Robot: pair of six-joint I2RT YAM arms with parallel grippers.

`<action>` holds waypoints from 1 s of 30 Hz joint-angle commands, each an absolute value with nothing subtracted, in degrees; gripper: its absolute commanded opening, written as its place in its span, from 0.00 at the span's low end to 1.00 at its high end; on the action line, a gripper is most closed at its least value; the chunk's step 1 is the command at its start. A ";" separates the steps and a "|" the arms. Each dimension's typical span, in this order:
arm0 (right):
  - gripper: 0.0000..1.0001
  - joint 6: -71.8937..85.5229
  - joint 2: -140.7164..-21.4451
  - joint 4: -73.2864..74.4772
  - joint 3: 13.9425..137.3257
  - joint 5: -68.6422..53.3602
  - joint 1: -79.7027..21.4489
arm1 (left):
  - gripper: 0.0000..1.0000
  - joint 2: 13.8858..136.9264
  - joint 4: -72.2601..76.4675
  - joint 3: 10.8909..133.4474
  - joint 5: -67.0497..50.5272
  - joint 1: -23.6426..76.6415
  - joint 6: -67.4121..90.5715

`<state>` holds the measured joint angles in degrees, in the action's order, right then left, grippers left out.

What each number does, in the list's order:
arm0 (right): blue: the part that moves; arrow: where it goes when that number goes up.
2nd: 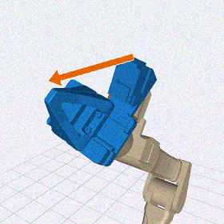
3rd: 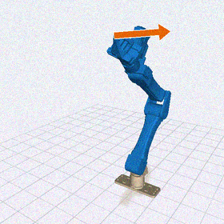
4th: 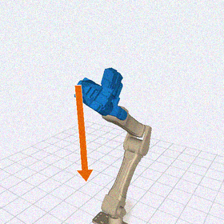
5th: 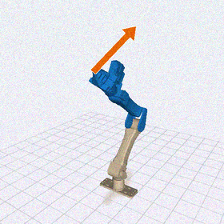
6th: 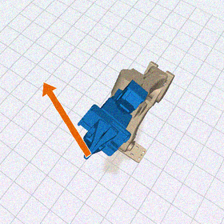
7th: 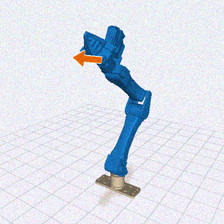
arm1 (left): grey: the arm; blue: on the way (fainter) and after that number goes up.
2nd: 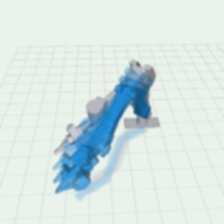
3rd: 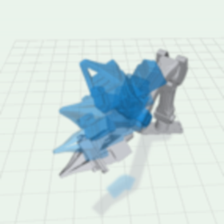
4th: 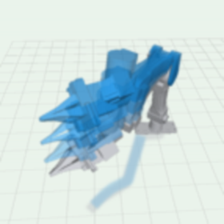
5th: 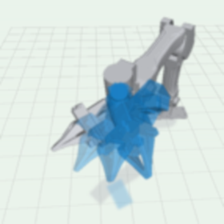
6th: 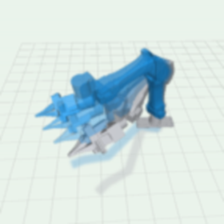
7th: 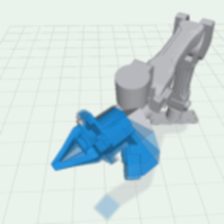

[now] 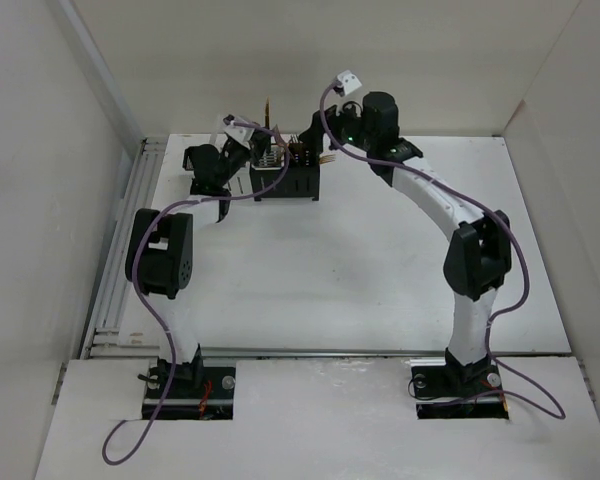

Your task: Sort the eating utensils into containers

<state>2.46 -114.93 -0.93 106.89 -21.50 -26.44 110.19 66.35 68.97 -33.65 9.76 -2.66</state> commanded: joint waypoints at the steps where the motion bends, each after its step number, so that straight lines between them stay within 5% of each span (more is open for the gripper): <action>1: 0.89 2.29 -107.85 -3.60 103.55 -17.85 -23.30 | 0.00 111.44 72.50 71.89 -32.34 10.02 -3.69; 8: 0.92 1.76 -98.62 -3.60 95.54 -13.01 -19.60 | 0.05 113.12 72.51 68.39 -30.94 10.02 -2.11; 10: 0.99 1.76 -96.25 -3.60 94.49 -12.14 -19.08 | 0.24 113.12 72.51 67.24 -28.23 10.02 -1.49; 11: 1.00 1.76 -95.54 -3.60 93.70 -11.26 -19.07 | 0.47 113.12 71.90 66.71 -27.34 10.02 -0.71; 20: 1.00 2.45 -88.34 -1.23 90.62 -6.25 -13.54 | 0.87 102.94 65.93 68.47 -23.83 6.51 0.96; 30: 1.00 13.27 -82.54 6.32 82.27 -3.16 -6.07 | 0.90 81.40 28.77 75.50 5.19 -5.09 -1.14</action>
